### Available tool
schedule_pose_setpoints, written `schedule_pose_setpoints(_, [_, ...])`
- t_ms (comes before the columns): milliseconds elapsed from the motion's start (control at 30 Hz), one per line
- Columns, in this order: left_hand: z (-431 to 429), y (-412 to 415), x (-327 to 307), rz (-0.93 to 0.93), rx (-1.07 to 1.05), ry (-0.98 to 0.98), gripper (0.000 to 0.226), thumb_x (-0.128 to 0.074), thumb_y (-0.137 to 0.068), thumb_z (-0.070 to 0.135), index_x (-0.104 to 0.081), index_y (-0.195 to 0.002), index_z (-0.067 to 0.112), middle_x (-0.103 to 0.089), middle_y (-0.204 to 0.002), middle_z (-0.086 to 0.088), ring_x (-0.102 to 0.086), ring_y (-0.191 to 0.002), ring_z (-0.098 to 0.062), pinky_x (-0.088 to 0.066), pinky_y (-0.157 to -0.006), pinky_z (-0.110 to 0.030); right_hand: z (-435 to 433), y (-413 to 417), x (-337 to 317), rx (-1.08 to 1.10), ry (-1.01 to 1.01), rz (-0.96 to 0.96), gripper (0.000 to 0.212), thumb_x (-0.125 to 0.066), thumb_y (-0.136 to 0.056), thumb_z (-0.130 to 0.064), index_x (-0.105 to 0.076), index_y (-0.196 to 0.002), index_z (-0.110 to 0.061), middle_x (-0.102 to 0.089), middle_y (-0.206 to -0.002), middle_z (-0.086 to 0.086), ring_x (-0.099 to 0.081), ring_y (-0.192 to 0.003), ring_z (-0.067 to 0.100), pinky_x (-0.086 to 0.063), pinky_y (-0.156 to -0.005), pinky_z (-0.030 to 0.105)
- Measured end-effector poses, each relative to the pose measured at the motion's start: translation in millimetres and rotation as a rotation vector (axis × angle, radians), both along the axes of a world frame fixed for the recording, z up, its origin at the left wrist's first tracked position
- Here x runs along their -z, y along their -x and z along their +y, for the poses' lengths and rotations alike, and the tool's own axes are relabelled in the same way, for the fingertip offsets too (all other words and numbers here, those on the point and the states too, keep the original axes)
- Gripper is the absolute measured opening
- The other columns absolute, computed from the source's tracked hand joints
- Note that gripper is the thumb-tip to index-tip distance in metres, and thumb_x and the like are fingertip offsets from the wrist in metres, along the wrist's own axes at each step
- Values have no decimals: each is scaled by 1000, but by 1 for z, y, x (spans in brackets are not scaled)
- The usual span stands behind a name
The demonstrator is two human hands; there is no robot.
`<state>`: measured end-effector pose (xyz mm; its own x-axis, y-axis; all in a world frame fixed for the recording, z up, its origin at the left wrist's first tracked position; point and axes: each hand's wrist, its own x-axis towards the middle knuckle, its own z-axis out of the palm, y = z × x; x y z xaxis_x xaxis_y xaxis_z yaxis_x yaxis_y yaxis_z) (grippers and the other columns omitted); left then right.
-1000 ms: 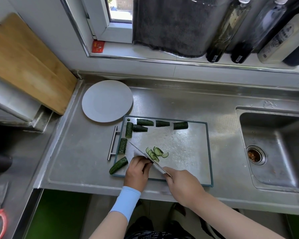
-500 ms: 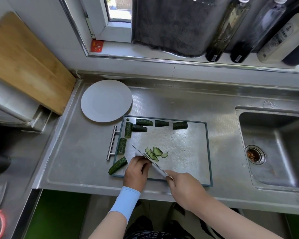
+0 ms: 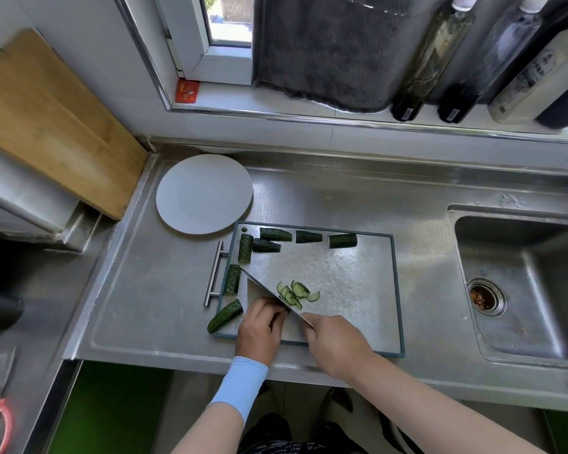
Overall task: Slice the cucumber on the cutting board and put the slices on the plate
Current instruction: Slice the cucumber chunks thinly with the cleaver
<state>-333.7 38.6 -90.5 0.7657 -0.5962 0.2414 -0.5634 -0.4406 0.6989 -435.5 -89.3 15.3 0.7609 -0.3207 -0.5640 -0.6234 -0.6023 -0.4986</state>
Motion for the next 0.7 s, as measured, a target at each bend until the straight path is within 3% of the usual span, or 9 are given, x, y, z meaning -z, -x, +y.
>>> schedule_pose_setpoints(133, [1, 1, 0, -8, -20, 6, 10, -77, -77, 4, -70, -83, 7, -64, -89, -3, -58, -84, -14, -38, -79, -7, 1, 8, -2, -14, 27, -34, 22, -37, -104, -30, -57, -99, -26, -61, -75, -1, -57, -72, 24, -47, -67, 37])
schedule_pose_setpoints(233, [1, 2, -1, -2, -47, 26, 12, -66, -84, 19, -71, -83, 8, -64, -89, -3, -58, -87, -13, -38, -83, -7, 1, 19, -5, -15, 27, -50, 22, -36, -105, -32, -56, -99, -28, -61, -72, -1, -55, -67, 19, -44, -62, 35])
schedule_pose_setpoints(467, [1, 1, 1, 35, -38, 5, 5, -72, -78, 9, -72, -84, 9, -63, -89, -2, -57, -84, -10, -35, -81, -2, -6, 39, -15, -27, 14, -26, 24, -34, -107, -33, -58, -106, -34, -60, -73, -5, -53, -62, 12, -47, -63, 31])
schedule_pose_setpoints(700, [0, 0, 1, 26, -34, 7, 15, -81, -73, 0, -72, -81, 8, -64, -87, -2, -57, -83, -9, -34, -80, -1, -5, 31, -17, -14, -11, 5, 30, -35, -107, -33, -46, -79, -35, -58, -71, -5, -49, -62, 13, -39, -59, 29])
